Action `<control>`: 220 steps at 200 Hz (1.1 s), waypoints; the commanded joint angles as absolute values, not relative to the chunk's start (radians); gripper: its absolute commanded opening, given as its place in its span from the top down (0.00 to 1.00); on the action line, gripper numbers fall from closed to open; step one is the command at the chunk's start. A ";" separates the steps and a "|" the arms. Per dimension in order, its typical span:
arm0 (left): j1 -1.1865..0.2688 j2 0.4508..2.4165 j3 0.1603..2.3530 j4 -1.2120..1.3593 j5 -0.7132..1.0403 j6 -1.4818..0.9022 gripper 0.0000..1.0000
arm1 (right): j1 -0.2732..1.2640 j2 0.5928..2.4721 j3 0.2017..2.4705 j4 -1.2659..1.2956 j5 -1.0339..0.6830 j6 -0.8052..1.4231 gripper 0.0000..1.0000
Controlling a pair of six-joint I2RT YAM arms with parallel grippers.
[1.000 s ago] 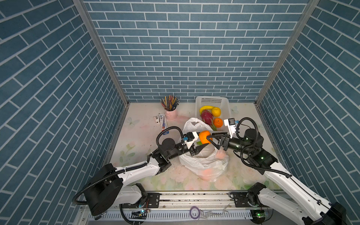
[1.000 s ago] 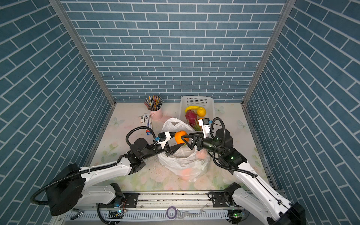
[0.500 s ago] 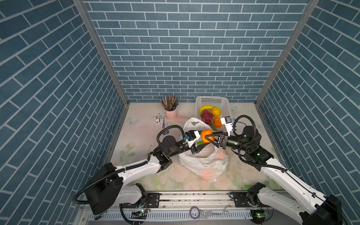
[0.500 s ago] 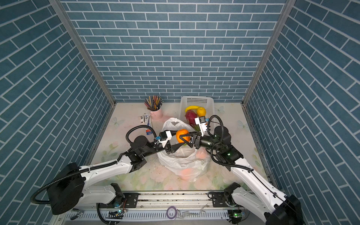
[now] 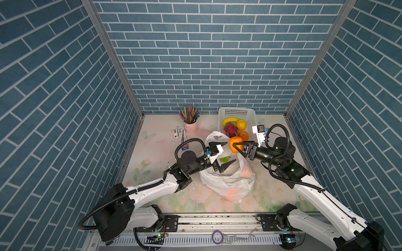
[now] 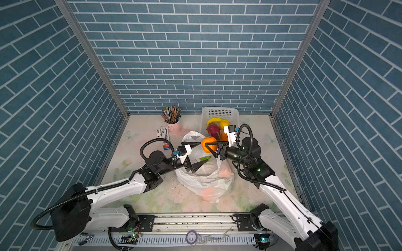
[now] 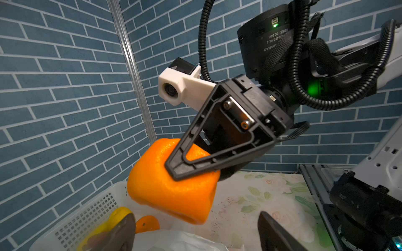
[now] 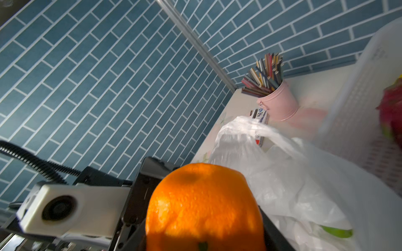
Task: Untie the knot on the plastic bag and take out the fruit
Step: 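Grasp the orange with the right gripper while the left gripper releases, then carry the orange with the right gripper and drop it into the basket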
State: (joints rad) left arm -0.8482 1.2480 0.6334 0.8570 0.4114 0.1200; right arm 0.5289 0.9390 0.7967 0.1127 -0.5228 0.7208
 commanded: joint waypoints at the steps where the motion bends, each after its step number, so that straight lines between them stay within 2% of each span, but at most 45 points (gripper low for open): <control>1: -0.850 1.194 0.624 0.822 0.379 0.111 0.12 | 0.499 0.945 0.851 0.097 -0.399 0.641 0.45; 46: -0.859 1.118 0.661 0.625 0.272 0.079 0.12 | 0.415 1.065 0.960 0.013 -0.259 0.581 0.46; 92: -0.868 1.080 0.717 0.462 0.131 -0.023 0.12 | 0.370 1.265 1.130 -0.108 -0.164 0.488 0.46; 144: -0.870 1.120 0.825 0.287 0.084 -0.117 0.12 | 0.341 1.523 1.323 -0.149 -0.156 0.426 0.46; 220: -0.876 1.172 0.887 0.220 0.061 -0.178 0.12 | 0.315 1.879 1.598 -0.185 -0.150 0.373 0.46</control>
